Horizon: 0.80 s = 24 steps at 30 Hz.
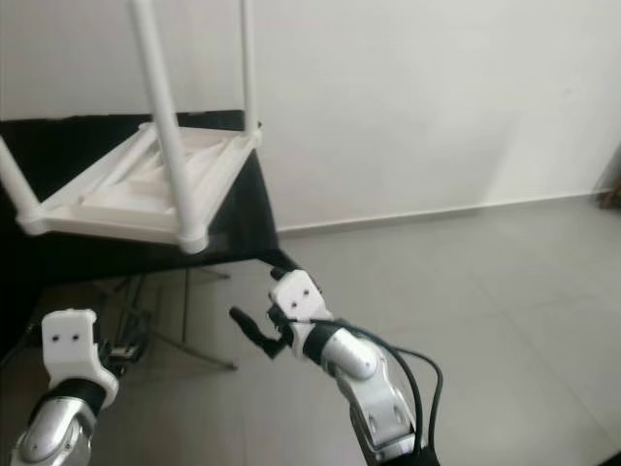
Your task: Building children table
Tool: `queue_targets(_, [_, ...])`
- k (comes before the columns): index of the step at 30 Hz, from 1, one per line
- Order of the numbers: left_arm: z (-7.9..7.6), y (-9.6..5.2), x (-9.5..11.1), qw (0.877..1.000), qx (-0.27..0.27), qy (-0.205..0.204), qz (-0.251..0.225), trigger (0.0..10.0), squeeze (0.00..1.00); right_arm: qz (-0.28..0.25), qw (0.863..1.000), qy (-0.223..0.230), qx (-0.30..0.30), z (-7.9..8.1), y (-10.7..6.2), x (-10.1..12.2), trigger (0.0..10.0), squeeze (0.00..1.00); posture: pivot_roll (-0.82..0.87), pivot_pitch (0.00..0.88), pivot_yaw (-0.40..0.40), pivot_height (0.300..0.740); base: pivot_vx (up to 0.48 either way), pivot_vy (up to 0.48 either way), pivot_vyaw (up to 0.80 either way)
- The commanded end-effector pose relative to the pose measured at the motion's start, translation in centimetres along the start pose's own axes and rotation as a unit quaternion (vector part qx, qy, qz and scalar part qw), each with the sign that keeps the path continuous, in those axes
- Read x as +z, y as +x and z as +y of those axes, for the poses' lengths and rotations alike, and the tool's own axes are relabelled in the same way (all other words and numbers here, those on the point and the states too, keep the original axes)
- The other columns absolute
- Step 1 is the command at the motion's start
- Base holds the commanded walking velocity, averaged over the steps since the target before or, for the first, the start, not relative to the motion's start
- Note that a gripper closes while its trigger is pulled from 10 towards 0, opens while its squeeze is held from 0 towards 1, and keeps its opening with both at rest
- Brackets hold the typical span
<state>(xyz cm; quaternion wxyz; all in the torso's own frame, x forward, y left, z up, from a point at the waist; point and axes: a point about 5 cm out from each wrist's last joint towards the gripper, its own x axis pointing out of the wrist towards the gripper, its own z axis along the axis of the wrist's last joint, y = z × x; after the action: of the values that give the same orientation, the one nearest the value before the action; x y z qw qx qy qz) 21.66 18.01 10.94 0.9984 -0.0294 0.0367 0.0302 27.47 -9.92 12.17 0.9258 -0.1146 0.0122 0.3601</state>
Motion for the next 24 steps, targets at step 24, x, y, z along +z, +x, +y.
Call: queue_targets(24, [-0.25,0.31,0.12,1.000,-0.006,-0.004,0.000,10.0,0.00,-0.004,1.000,0.005,-0.007,-0.61,0.08,0.00,10.0,0.00,-0.02,0.000,0.014,0.740,0.000,-0.437,0.00])
